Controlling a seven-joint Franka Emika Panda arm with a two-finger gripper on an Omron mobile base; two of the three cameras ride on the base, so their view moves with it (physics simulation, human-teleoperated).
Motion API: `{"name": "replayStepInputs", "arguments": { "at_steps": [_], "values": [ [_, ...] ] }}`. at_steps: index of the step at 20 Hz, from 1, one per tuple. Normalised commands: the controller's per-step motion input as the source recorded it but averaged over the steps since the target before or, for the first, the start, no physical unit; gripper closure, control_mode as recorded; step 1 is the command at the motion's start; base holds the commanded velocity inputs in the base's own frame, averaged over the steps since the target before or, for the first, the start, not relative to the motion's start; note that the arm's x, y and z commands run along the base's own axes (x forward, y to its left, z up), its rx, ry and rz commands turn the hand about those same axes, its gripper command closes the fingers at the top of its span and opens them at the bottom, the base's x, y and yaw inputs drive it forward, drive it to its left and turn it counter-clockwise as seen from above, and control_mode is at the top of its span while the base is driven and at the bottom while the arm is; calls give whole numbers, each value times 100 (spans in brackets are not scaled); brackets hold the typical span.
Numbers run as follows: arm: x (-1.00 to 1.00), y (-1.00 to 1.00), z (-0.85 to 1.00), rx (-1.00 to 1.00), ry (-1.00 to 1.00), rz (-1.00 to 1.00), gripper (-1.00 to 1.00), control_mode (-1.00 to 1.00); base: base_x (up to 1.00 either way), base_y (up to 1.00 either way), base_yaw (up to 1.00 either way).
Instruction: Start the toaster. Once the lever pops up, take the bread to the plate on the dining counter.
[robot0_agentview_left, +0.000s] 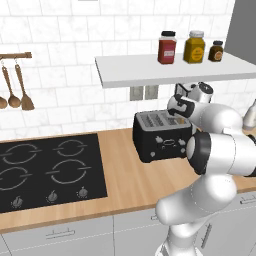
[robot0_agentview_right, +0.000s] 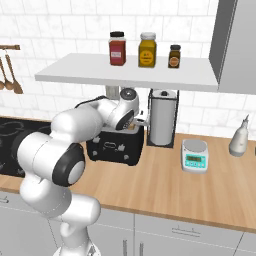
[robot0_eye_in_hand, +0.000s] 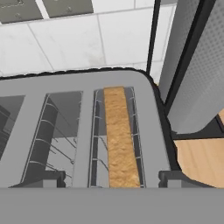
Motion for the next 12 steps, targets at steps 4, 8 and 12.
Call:
{"name": "replayStepInputs", "arguments": {
  "at_steps": [4,8,12],
  "values": [
    [1,0,0,-1,0,0,100,-100,0,0,0],
    [0,0,0,-1,-1,0,100,-100,0,0,0],
    [1,0,0,0,-5,0,100,-100,0,0,0]
  ]
}}
